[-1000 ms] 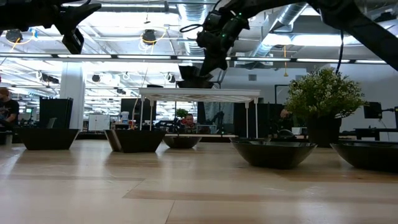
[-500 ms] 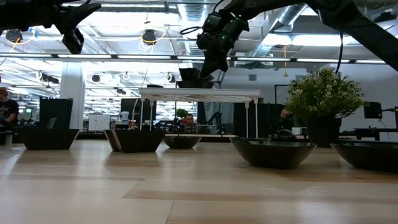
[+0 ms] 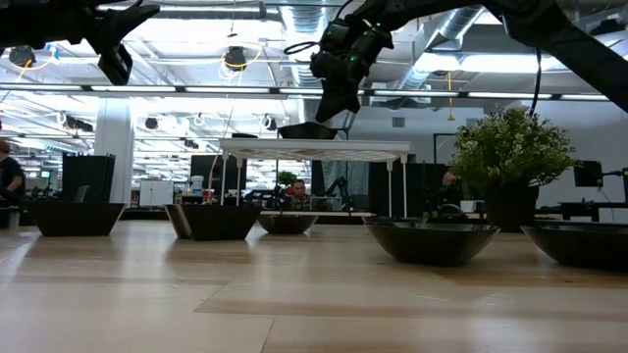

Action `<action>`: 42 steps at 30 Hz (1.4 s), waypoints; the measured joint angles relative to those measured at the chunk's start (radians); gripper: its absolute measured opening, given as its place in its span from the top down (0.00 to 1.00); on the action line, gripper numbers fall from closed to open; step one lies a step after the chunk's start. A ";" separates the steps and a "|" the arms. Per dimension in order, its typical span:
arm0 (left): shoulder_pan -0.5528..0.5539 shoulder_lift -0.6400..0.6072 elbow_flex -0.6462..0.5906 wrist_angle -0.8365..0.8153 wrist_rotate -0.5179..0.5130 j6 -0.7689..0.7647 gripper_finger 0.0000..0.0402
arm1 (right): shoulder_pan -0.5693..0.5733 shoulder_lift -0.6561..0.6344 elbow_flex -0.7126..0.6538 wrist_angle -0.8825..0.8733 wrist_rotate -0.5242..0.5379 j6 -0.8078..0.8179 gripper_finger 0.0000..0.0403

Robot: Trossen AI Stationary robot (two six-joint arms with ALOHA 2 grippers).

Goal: Pick & Place Mini shaped plates
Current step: Stack the distorted square-shaped plate on top of the distorted square-shaped plate on the shelf

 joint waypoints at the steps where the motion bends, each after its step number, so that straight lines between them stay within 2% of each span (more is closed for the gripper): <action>1: 0.000 0.000 0.000 0.000 0.000 0.000 0.78 | 0.000 0.000 0.000 0.000 0.000 0.000 0.89; 11: 0.000 0.000 0.000 0.002 0.000 0.004 0.78 | 0.007 -0.028 0.017 -0.059 0.002 -0.001 0.85; 26: 0.000 0.000 0.000 0.003 0.000 0.007 0.78 | 0.026 -0.234 0.017 -0.306 -0.005 -0.009 0.85; 33: 0.000 0.000 0.000 0.003 0.000 0.005 0.78 | 0.026 -0.285 0.016 -0.347 -0.004 0.000 0.86; 38: 0.000 0.000 0.000 0.004 0.000 0.004 0.78 | 0.026 -0.294 0.016 -0.349 -0.014 0.004 0.91; 42: 0.000 0.000 0.000 0.005 0.000 0.004 0.78 | 0.039 -0.296 -0.030 -0.310 -0.080 0.001 0.99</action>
